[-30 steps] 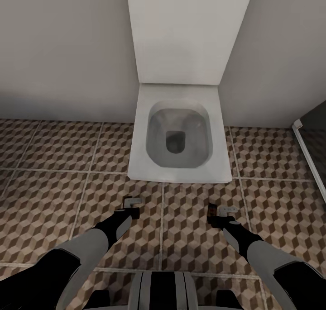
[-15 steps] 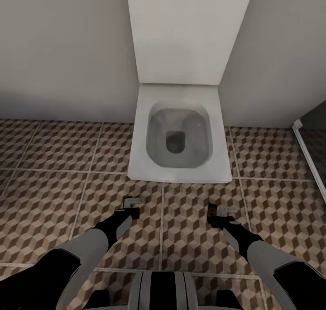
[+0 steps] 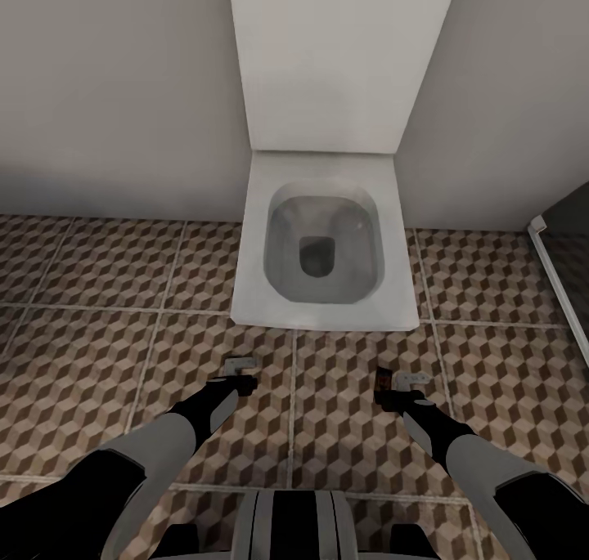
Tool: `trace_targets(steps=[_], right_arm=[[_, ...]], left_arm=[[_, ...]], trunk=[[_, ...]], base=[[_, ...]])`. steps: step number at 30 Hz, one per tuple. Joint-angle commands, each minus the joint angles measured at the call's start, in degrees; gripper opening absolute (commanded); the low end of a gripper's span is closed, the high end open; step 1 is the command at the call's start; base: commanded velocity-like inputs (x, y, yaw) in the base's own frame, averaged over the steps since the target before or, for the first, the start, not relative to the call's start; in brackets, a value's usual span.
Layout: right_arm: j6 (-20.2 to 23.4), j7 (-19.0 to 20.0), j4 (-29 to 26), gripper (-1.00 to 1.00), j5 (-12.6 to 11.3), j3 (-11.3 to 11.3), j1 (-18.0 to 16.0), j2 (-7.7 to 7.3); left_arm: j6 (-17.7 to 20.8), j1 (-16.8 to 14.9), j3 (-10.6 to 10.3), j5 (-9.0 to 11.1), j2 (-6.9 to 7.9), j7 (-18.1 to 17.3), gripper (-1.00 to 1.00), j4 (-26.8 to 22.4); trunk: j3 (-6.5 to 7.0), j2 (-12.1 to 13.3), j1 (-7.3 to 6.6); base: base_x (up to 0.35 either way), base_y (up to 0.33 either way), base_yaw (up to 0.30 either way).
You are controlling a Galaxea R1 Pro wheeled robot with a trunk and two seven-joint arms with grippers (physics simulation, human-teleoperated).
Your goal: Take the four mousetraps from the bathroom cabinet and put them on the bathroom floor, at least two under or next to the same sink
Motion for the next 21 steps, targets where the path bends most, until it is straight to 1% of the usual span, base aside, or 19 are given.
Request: trace_targets(steps=[1, 21], right_arm=[[0.24, -0.29, -0.13, 1.0, -0.5, 0.49, 0.01, -0.04], [0.22, -0.29, -0.13, 1.0, -0.49, 0.49, 0.01, -0.04]], left_arm=[[0.29, 0.0, -0.49, 0.51, 0.02, 0.36, 1.0, -0.13], [0.29, 0.0, -0.49, 0.51, 0.0, 0.36, 1.0, -0.04]], trunk=[[-0.03, -0.01, -0.01], [-0.03, -0.01, -0.01]], base=[[0.0, 0.0, 0.0], [0.0, 0.0, 0.0]])
